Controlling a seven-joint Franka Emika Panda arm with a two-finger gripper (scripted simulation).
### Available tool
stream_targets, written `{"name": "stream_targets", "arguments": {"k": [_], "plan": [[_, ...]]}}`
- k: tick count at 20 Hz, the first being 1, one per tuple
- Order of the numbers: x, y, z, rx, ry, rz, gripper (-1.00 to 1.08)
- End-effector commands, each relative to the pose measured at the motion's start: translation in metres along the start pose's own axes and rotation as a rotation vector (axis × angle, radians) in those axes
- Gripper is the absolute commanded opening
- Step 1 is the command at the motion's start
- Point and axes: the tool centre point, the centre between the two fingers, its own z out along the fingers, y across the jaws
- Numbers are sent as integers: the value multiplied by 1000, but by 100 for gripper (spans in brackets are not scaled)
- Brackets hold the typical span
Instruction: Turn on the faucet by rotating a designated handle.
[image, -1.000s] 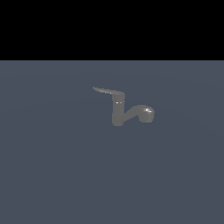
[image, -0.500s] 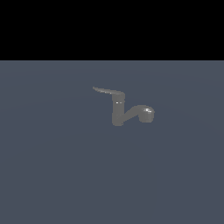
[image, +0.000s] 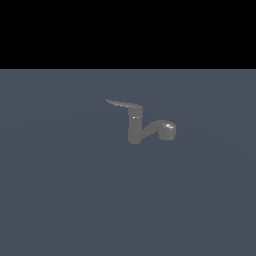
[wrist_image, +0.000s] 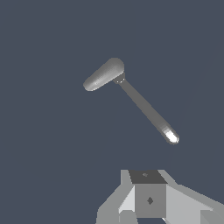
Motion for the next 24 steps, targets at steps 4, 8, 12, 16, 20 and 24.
{"name": "stream_targets", "arguments": {"k": [4,8,12,16,20,24], "plan": [[35,-24,32,10,-17,149,-100],[59,-40,59,8,-22,259,-100],[82,-55,88,0,-21,369,-100],[103,-68,119,-13,-13,478,-100],[122,-81,152,-28,4,585,-100],[139,-91,186,-45,31,689,-100]]}}
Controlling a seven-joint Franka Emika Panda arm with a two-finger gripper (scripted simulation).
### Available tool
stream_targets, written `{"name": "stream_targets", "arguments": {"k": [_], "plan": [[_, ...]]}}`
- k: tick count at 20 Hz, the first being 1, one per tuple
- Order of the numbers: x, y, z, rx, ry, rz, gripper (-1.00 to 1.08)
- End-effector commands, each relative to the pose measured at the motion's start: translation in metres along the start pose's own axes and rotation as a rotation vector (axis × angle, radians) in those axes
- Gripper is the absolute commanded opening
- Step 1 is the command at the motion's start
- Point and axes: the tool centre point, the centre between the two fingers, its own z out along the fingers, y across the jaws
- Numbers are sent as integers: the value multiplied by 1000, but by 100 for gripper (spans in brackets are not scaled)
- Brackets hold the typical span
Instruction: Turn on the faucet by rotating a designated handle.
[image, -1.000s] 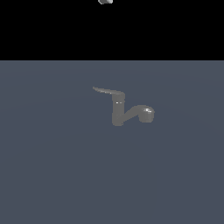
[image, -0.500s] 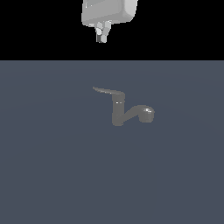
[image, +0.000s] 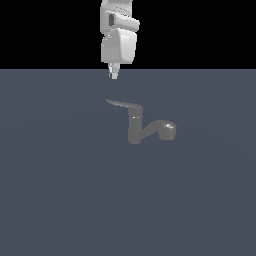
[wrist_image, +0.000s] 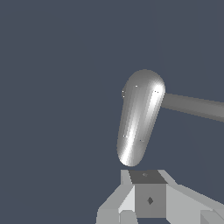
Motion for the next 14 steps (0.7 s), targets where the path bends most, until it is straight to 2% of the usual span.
{"name": "stream_targets", "arguments": {"k": [1,8,14], "plan": [[4,-12,21,-4,19,64,-100],[11,-34,66,-10,70,192,-100],[13,-43,87,-9,98,249,-100]]}}
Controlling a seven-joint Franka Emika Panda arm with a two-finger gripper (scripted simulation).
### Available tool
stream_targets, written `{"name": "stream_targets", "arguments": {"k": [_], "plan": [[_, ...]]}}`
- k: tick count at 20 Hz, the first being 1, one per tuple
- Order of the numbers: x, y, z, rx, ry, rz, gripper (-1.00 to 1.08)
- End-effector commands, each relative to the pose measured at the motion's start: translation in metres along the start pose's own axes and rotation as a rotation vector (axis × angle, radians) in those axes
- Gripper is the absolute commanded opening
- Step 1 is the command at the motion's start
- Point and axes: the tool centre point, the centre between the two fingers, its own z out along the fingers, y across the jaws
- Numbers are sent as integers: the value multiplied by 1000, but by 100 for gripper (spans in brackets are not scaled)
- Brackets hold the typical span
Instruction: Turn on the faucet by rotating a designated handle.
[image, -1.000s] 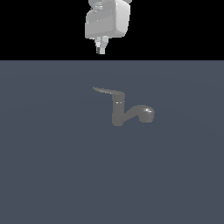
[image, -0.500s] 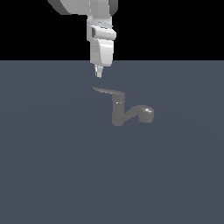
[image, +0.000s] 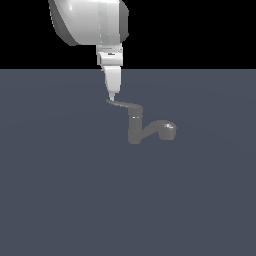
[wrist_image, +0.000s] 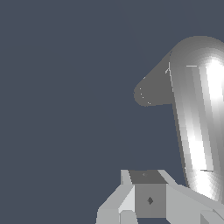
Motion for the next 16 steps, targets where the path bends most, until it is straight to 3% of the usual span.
{"name": "stream_targets", "arguments": {"k": [1,9,16], "plan": [[0,-3,6,2,9,19,-100],[0,-5,10,2,14,27,-100],[-4,13,10,2,14,27,-100]]}}
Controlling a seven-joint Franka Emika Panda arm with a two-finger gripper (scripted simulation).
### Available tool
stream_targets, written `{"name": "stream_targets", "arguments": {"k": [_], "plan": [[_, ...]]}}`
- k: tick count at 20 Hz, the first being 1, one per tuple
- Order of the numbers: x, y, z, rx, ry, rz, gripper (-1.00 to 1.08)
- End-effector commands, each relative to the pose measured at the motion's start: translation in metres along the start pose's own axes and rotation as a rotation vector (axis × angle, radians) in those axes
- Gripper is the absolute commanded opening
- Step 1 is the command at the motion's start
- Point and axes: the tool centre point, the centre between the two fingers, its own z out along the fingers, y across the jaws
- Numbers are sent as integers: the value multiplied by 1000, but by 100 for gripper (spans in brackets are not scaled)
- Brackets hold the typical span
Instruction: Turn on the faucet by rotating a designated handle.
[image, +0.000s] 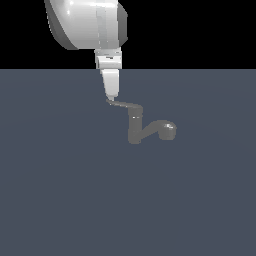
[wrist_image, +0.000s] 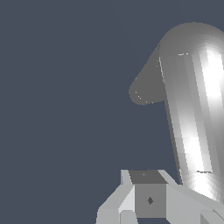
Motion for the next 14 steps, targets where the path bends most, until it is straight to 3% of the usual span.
{"name": "stream_targets", "arguments": {"k": [1,14], "plan": [[-1,7,0,0,0,0,-100],[-7,41,0,0,0,1,-100]]}}
